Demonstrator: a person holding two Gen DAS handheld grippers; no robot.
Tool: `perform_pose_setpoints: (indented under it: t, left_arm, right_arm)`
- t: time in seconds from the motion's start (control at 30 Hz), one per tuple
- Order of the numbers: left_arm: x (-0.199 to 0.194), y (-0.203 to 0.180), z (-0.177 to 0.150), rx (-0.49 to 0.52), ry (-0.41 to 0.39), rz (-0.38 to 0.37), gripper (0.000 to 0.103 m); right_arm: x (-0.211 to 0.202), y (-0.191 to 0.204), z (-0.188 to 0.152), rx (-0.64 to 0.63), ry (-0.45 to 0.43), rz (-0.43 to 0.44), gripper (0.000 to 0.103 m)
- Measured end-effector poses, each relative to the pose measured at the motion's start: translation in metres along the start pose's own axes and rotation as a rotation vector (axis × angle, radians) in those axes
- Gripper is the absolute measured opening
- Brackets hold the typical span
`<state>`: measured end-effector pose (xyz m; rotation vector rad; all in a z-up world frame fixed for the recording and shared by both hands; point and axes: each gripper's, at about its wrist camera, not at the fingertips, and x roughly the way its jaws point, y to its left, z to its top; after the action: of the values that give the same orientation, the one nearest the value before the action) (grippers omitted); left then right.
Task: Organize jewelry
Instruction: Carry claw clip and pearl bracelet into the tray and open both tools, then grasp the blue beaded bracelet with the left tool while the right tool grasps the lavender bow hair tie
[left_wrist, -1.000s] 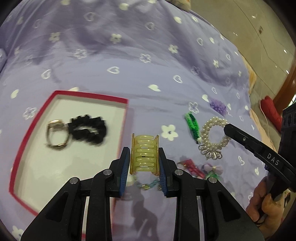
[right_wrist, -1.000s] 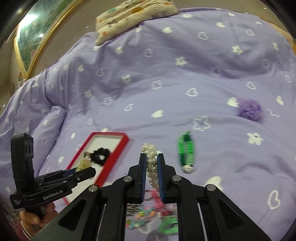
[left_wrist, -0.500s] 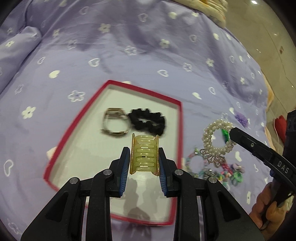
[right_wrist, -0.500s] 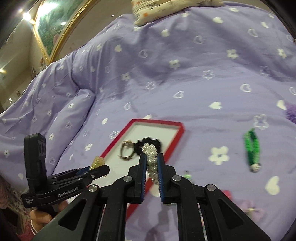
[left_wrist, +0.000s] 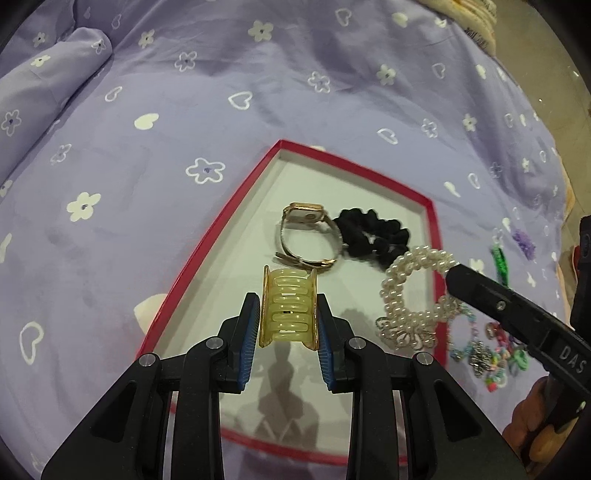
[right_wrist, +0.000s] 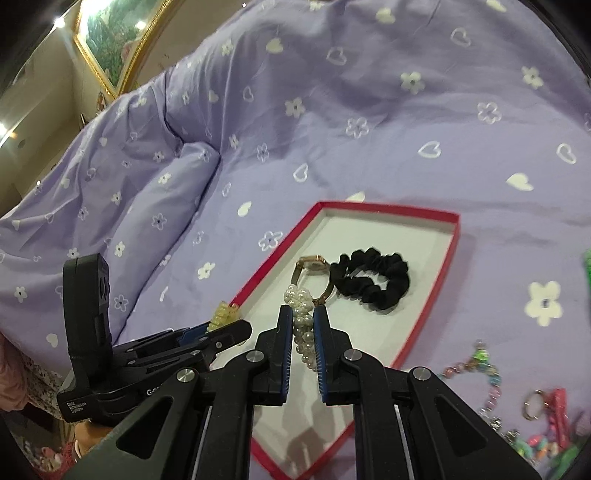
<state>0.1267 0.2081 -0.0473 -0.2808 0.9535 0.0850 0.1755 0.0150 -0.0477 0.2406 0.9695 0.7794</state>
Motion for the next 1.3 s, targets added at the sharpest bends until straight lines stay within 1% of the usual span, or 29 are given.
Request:
perform_pose_setpoints:
  t: [0.13, 0.43, 0.63, 0.87, 1.03, 1.1, 1.13, 1.17, 1.23, 1.3]
  left_arm:
    - [0.021, 0.001, 0.006, 0.014, 0.028, 0.015, 0.027]
    - [0.049, 0.000, 0.012, 0.042, 0.082, 0.042, 0.027]
    - [0.051, -0.004, 0.012, 0.055, 0.079, 0.057, 0.027]
    - [0.050, -0.008, 0.011, 0.061, 0.078, 0.078, 0.027]
    - [0.050, -0.007, 0.011, 0.048, 0.077, 0.082, 0.032]
    - [0.049, -0.006, 0.011, 0.041, 0.078, 0.083, 0.033]
    - [0.048, -0.005, 0.011, 0.038, 0.076, 0.082, 0.036]
    - [0.046, -0.004, 0.011, 0.034, 0.073, 0.083, 0.040]
    - [0.041, -0.004, 0.011, 0.026, 0.064, 0.083, 0.043]
    - [0.036, -0.003, 0.010, 0.020, 0.054, 0.081, 0.045]
  right_arm:
    - [0.023, -0.013, 0.003, 0.010, 0.038, -0.038, 0.011]
    - [0.045, -0.031, 0.008, -0.007, 0.093, -0.122, 0.011]
    - [0.051, -0.034, 0.008, -0.019, 0.128, -0.145, 0.011]
    - [0.053, -0.031, 0.006, -0.034, 0.145, -0.156, 0.015]
    - [0.055, -0.031, 0.007, -0.031, 0.149, -0.157, 0.016]
    - [0.054, -0.031, 0.008, -0.027, 0.147, -0.152, 0.019]
    - [0.054, -0.031, 0.008, -0.023, 0.146, -0.149, 0.022]
    - [0.053, -0.031, 0.008, -0.019, 0.144, -0.145, 0.029]
    - [0.048, -0.029, 0.008, -0.016, 0.134, -0.135, 0.035]
    - [0.041, -0.027, 0.008, -0.014, 0.122, -0.129, 0.035]
